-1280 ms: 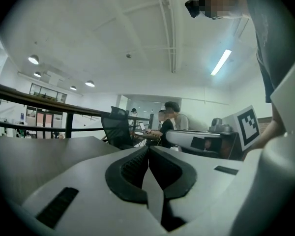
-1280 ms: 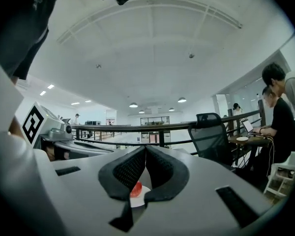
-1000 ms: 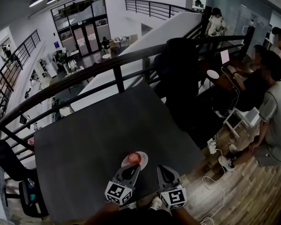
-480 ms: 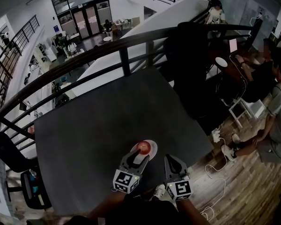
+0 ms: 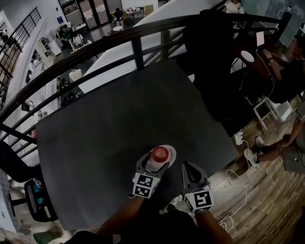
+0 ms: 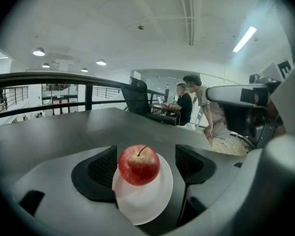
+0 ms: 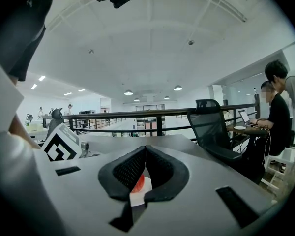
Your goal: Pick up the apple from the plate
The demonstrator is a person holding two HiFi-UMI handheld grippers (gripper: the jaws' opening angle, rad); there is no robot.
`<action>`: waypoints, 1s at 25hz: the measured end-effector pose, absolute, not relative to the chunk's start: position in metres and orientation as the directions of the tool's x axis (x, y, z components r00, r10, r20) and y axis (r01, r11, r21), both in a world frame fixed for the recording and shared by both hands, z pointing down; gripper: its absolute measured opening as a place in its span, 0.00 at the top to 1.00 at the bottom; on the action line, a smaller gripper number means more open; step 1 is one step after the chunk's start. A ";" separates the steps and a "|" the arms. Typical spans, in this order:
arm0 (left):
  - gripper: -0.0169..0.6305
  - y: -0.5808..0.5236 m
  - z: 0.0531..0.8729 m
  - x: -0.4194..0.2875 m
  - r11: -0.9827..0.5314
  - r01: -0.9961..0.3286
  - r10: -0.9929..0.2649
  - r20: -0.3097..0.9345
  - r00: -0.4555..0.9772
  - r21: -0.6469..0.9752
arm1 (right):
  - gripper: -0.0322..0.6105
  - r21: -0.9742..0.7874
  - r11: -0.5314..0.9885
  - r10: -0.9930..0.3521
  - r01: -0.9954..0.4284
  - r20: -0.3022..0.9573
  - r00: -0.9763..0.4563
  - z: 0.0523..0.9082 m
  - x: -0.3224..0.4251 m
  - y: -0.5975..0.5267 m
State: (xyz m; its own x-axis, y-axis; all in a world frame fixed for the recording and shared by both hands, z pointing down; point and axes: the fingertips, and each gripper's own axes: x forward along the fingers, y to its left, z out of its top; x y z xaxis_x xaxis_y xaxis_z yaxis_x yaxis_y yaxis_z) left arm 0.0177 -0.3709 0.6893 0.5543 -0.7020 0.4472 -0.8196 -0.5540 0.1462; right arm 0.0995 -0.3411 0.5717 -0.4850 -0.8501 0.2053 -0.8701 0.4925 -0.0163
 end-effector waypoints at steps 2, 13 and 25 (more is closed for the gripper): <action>0.40 -0.378 0.701 0.018 -0.555 -0.820 -0.688 0.477 0.547 0.140 | 0.91 -0.023 0.495 -0.846 -0.868 0.214 -0.488 0.577 0.097 -0.343; 0.34 -0.397 0.740 0.030 -0.585 -0.800 -0.608 0.579 0.544 0.137 | 0.91 -0.034 0.494 -0.846 -0.869 0.214 -0.489 0.594 0.105 -0.346; 0.34 -0.406 0.755 0.026 -0.550 -0.829 -0.625 0.608 0.489 0.101 | 0.91 -0.048 0.460 -0.860 -0.887 0.224 -0.458 0.591 0.131 -0.350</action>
State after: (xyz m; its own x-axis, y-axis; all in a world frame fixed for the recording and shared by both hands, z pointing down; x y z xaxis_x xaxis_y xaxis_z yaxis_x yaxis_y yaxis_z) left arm 0.0264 -0.4058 0.7552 0.4888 -0.6252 0.6084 -0.8292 -0.5497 0.1012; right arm 0.1312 -0.3500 0.5914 -0.4579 -0.8603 0.2242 -0.8869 0.4595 -0.0481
